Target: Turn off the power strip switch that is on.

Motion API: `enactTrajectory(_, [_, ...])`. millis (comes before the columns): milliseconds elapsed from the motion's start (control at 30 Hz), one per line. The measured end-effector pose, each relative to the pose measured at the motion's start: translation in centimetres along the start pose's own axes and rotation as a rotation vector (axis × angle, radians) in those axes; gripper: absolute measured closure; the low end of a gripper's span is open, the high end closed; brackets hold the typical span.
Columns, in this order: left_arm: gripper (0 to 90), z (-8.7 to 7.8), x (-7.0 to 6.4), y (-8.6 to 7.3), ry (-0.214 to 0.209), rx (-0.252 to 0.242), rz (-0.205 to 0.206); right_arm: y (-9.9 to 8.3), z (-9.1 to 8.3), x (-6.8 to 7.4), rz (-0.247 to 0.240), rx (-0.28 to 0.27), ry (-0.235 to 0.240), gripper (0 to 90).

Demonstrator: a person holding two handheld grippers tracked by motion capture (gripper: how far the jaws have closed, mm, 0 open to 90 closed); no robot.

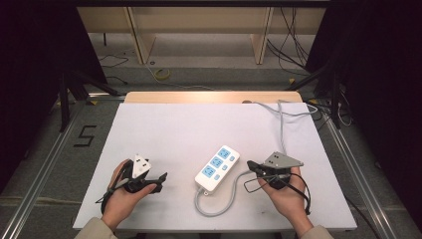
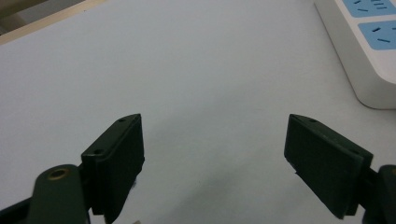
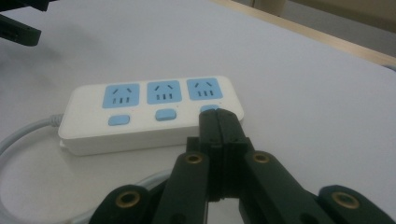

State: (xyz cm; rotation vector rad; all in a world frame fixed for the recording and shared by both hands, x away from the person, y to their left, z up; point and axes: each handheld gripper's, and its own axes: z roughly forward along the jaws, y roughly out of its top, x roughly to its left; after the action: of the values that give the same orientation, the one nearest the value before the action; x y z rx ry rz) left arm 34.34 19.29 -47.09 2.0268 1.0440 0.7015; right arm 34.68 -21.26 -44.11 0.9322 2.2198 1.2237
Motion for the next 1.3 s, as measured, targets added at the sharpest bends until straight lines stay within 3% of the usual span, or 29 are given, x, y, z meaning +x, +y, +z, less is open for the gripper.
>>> enactTrajectory(1300, [19.9,0.1,-0.1,0.1,-0.004,0.001,0.002,1.2,1.2,1.1,-0.032,0.012,0.039,90.0])
